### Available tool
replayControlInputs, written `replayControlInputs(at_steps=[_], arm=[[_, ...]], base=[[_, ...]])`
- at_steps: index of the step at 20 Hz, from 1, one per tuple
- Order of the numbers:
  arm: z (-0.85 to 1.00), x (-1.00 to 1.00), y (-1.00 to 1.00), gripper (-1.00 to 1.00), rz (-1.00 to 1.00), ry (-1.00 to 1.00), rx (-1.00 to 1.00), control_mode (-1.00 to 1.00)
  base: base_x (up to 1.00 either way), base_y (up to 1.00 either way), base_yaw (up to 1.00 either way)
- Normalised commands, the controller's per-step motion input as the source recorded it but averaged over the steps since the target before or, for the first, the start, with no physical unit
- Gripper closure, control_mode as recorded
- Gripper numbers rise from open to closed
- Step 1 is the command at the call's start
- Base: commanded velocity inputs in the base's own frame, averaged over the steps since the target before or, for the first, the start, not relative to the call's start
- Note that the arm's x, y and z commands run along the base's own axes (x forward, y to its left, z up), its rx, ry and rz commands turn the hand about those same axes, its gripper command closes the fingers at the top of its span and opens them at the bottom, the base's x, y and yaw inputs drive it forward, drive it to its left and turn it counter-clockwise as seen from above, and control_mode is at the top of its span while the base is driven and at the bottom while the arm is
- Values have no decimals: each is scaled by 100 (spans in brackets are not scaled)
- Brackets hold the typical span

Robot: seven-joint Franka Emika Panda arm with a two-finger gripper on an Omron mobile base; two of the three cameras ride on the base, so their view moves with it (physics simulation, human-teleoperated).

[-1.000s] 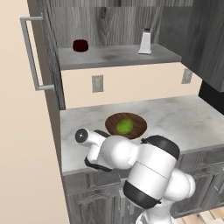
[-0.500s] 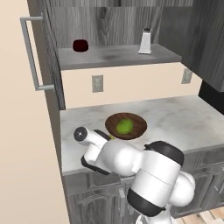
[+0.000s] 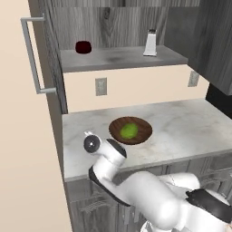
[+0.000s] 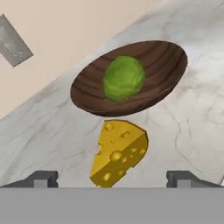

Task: Pick the cheese from the fridge and the cheese grater from the cabinet and place them next to the salad bowl.

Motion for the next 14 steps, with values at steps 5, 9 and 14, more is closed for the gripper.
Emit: replayControlInputs(at_steps=[5,9,14], arm=[[88,-51,-58,-100,0,-18,1,-100],[90,-28,-56,-100,2,-2,0,-100],[93,-12,-31,-100,2,9,-16,-100]], base=[[0,0,0],[0,0,0],[0,0,0]])
